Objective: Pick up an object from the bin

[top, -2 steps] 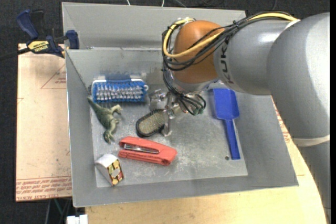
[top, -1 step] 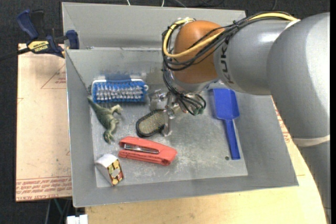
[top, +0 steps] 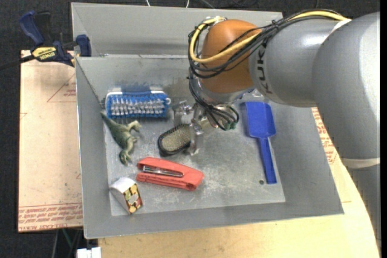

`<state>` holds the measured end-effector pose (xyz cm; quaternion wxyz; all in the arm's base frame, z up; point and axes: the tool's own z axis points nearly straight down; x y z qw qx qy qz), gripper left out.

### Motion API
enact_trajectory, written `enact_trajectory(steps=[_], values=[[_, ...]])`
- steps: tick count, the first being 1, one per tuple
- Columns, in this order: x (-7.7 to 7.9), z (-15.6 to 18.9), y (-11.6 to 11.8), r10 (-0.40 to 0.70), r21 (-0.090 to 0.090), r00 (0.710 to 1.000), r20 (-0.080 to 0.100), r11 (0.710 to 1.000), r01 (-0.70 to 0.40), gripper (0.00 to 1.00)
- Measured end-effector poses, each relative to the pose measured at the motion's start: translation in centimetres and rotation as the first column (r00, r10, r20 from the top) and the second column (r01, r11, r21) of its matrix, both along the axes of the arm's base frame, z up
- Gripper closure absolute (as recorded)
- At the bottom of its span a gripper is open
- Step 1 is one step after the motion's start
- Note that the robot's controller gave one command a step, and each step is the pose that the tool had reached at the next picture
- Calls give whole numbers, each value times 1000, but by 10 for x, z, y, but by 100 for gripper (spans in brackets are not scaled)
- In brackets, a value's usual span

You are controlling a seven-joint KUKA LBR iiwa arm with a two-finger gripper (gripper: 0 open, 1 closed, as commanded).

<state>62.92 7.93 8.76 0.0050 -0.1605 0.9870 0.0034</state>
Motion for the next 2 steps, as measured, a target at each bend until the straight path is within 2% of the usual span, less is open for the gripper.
enact_trajectory(steps=[2], values=[[0,63,1,-1,0,1000,0,1000,1,100]])
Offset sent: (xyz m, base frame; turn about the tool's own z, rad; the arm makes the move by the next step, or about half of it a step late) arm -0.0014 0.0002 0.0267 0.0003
